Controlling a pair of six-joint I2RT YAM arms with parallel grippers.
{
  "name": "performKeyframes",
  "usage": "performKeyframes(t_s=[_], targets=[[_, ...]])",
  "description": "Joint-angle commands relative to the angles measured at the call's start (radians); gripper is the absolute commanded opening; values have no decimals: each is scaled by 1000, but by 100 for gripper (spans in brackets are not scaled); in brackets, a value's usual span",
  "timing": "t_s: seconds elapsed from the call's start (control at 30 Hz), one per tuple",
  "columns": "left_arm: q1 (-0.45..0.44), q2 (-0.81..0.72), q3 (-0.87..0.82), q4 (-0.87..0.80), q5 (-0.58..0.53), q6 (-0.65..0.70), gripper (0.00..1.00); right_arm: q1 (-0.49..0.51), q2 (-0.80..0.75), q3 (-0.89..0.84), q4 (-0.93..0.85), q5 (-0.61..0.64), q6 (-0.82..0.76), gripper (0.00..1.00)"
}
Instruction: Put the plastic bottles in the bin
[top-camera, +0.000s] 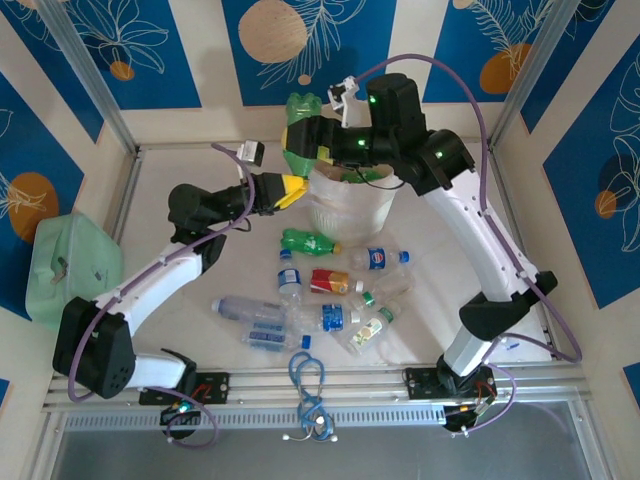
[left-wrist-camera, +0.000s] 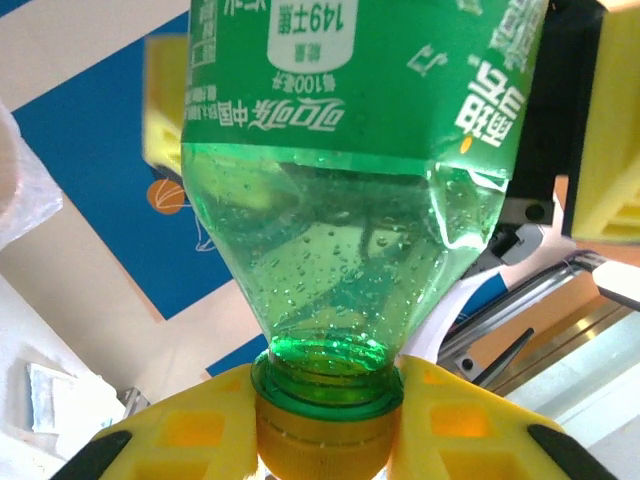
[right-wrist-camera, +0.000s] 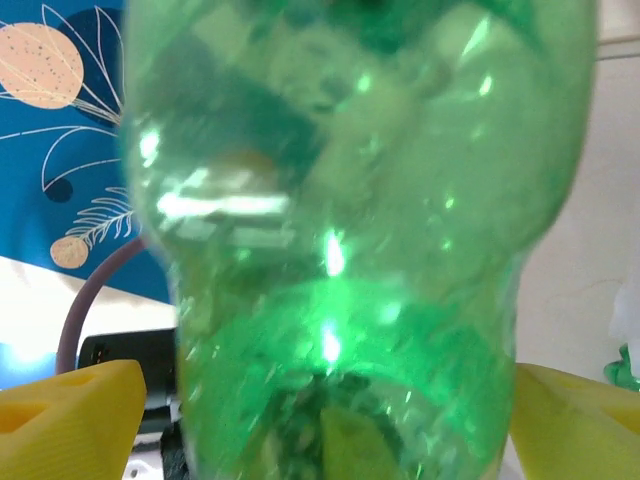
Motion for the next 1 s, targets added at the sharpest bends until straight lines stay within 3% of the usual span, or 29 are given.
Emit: performKeyframes(t_s=[0.0, 0.43, 0.57, 0.67, 0.9, 0.97], targets=[[-16, -9, 24, 60, 24, -4, 27, -3, 29, 49, -17, 8, -39, 89], [-18, -10, 16, -54, 13, 83, 30, 8, 35, 46, -32, 66, -45, 74], [-18, -26, 17, -140, 11, 144, 37, 7, 34, 45, -29, 72, -40, 70], [-16, -46, 26, -229, 2, 207, 48, 6, 35, 45, -32, 74, -38, 67], [-16, -65, 55, -375, -18, 310, 56, 2, 35, 39, -41, 77, -33, 60], [-16, -58, 59, -371, -11, 304, 69, -1, 36, 39, -42, 83, -33, 60]])
